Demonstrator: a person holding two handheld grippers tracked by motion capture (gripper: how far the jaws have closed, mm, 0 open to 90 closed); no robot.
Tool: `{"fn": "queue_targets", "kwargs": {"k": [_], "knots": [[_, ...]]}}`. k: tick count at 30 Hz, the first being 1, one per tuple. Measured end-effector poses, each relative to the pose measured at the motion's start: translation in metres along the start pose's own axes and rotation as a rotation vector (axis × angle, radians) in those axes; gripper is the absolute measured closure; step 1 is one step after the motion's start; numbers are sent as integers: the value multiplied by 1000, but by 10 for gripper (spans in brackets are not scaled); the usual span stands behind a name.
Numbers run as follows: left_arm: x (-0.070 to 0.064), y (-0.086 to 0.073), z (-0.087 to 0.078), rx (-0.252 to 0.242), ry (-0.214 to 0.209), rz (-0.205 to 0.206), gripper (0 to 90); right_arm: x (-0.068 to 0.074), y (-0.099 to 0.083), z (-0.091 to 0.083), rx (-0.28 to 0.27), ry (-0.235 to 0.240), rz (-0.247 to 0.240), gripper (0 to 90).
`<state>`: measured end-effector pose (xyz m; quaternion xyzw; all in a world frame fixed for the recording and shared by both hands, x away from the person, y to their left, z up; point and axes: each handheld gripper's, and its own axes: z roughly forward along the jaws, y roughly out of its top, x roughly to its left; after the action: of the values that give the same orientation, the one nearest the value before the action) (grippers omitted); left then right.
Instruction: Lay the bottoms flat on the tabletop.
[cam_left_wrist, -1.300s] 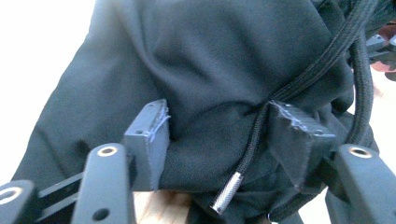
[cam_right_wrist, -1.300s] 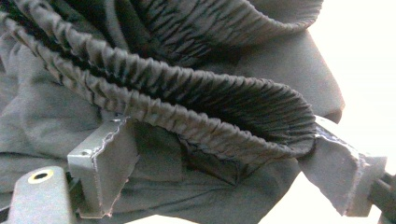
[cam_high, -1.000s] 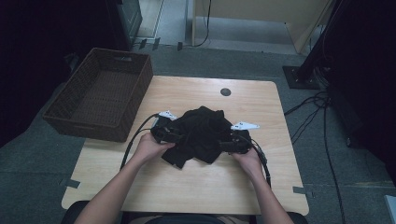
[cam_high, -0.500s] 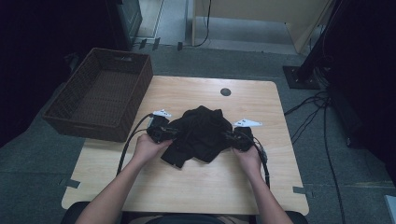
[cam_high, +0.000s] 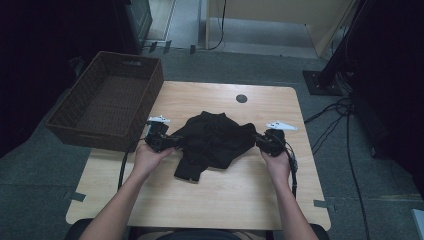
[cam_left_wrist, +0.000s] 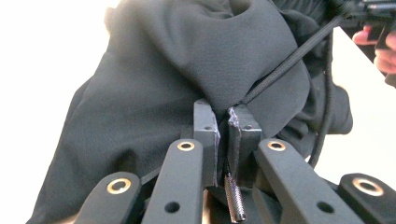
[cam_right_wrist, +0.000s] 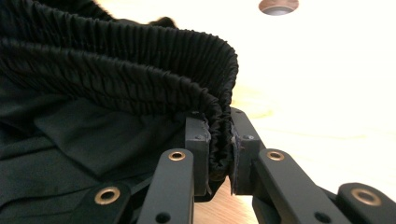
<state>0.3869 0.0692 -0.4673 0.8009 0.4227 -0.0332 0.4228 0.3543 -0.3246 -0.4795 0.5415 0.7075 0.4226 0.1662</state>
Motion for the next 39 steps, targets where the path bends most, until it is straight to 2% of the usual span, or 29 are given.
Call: {"fn": "queue_targets", "kwargs": {"k": [1, 3, 4, 5, 6, 7, 8, 11, 12, 13, 14, 17, 19, 22, 24, 27, 30, 33, 34, 35, 37, 39], "knots": [[0, 0, 0, 0, 0, 0, 846, 0, 0, 0, 0, 0, 0, 812], [-1, -2, -4, 10, -33, -13, 833, -5, 1, -2, 1, -22, 12, 812], [-1, -3, -5, 16, -37, -11, 800, -6, 1, -2, 0, -33, 12, 812], [-2, -3, -6, 4, -23, 9, 741, -7, 1, -2, 4, -46, 10, 812], [-2, -3, -6, 4, -23, 9, 664, -7, 1, -1, 8, -54, 9, 811], [-3, -1, -10, -32, -8, 35, 578, -7, 1, 0, 14, -51, 16, 810], [-3, 1, -11, -42, -12, 32, 538, -8, 0, 1, 17, -46, 22, 807], [-2, 5, -11, -44, -12, 33, 440, -11, -2, 4, 33, -30, 40, 796], [-2, 9, -9, -29, 13, 55, 425, -12, -4, 7, 41, -14, 63, 761], [-2, 9, -9, -29, 13, 55, 419, -12, -4, 7, 41, -14, 63, 761], [0, 13, -8, -27, 10, 63, 397, -15, -5, 7, 43, 0, 74, 662], [1, 19, -7, -23, 3, 61, 377, -16, -6, 3, 32, 26, 95, 607], [0, 23, -8, -31, -7, 70, 369, -17, -6, -3, 21, 21, 105, 557], [-3, 30, -8, -26, 0, 90, 366, -16, -8, -14, -5, 23, 106, 543], [-2, 34, -6, -20, 6, 102, 363, -13, -10, -20, 1, 31, 97, 550], [2, 37, -1, -5, 4, 96, 362, -9, -12, -23, 8, 36, 80, 563], [8, 40, 10, 23, 6, 80, 361, -1, -16, -26, 14, 44, 67, 595], [14, 35, 28, 57, 13, 99, 361, 5, -18, -28, 11, 41, 57, 599], [14, 35, 28, 57, 13, 99, 361, 5, -18, -28, 11, 41, 57, 599], [18, 33, 35, 81, 10, 91, 371, 7, -17, -32, -14, 39, 48, 611], [19, 32, 38, 90, 1, 79, 384, 8, -16, -34, -24, 51, 52, 612], [19, 30, 42, 119, -9, 64, 475, 12, -14, -38, -34, 84, 48, 644]]}}
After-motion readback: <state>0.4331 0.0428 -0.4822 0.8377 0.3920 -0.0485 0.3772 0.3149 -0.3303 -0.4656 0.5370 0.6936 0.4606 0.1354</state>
